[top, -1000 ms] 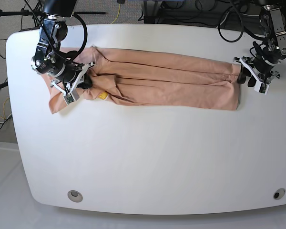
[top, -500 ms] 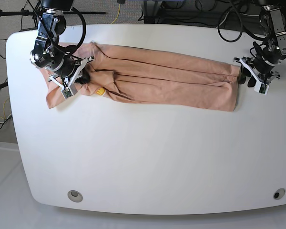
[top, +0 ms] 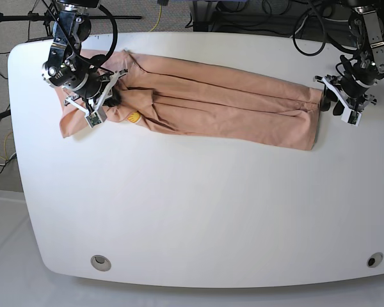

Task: Fold the T-shirt properly

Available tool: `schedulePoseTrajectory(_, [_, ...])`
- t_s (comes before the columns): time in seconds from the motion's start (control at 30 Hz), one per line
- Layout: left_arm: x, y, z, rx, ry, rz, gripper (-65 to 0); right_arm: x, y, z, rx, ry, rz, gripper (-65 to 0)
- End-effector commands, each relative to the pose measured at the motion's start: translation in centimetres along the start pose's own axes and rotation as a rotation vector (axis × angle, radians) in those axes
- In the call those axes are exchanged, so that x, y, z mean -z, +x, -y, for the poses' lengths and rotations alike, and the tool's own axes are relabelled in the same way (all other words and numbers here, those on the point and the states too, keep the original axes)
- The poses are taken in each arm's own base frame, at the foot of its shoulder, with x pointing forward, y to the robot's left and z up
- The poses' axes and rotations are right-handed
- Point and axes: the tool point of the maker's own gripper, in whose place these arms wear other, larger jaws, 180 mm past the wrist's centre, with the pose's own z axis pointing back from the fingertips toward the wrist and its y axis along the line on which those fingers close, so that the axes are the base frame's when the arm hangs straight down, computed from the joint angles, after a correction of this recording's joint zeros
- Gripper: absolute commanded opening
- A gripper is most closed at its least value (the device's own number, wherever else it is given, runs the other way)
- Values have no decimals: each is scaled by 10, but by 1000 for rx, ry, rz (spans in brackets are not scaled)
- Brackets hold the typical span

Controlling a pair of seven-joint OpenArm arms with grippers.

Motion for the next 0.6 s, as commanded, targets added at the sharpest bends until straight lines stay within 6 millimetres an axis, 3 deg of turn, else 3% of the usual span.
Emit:
schedulePoseTrajectory(0.0, [-6, 14, -8, 18, 18, 36, -432, -4, 11, 4, -15, -13, 32, -644])
schedulePoseTrajectory(0.57, [-5, 12, -5, 22, 9, 24, -431, -3, 13, 5, -6, -8, 58, -645])
